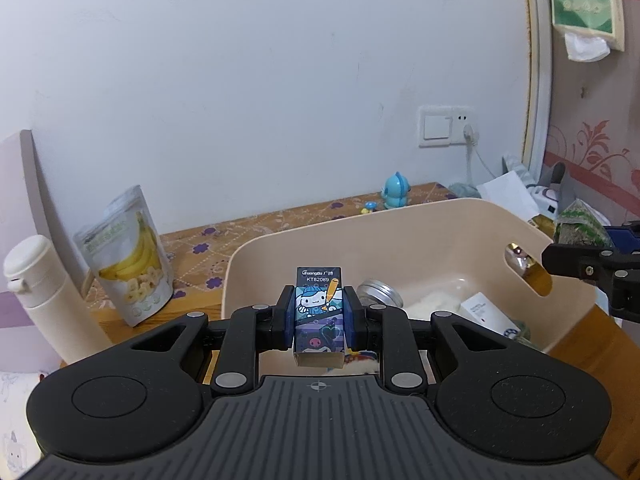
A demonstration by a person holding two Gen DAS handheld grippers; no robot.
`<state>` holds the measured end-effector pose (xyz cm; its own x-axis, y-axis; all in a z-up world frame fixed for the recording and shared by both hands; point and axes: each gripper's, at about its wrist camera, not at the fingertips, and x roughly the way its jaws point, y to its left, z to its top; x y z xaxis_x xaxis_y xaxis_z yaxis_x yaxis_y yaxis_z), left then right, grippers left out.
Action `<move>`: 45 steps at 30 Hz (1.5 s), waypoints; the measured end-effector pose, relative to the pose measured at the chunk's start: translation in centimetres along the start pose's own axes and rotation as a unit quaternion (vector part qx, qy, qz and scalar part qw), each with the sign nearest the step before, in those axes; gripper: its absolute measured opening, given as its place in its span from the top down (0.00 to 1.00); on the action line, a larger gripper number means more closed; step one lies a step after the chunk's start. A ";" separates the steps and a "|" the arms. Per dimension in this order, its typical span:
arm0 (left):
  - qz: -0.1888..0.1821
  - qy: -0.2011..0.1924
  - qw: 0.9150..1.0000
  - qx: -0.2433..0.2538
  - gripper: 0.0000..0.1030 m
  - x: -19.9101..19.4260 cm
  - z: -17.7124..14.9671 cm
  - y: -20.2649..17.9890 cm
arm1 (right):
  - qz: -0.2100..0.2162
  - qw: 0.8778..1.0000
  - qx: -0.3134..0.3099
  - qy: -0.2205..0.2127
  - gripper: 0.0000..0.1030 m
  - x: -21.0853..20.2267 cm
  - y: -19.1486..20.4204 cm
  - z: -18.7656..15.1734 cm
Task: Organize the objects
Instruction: 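Carry the cartoon box and herb bag over the beige bin, then open both tools to drop the cartoon box and herb bag into the bin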
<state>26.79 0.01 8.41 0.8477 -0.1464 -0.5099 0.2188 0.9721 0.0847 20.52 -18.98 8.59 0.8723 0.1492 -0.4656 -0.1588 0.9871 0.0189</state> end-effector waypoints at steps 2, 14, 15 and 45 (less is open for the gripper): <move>0.001 0.008 1.000 -0.005 0.77 1.0 0.1 0.0 | -0.004 1.000 -0.004 0.002 0.67 0.8 -0.1 0.2; 0.011 0.054 0.999 -0.001 0.77 5.9 -1.0 -0.7 | 0.001 0.999 -0.014 0.038 0.67 5.7 0.6 0.0; 0.013 0.057 0.998 0.000 0.77 6.2 -1.1 -0.8 | 0.002 0.999 -0.016 0.042 0.67 6.1 0.7 -0.1; 0.021 0.044 0.999 -0.020 0.21 3.7 -0.2 -0.7 | -0.003 0.998 0.002 0.069 0.12 7.0 0.7 -1.4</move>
<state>29.72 -1.15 6.33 0.8088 -0.0912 -0.5809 0.1633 0.9839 0.0729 25.93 -17.34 4.12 0.8009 0.1348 -0.5834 -0.1518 0.9882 0.0198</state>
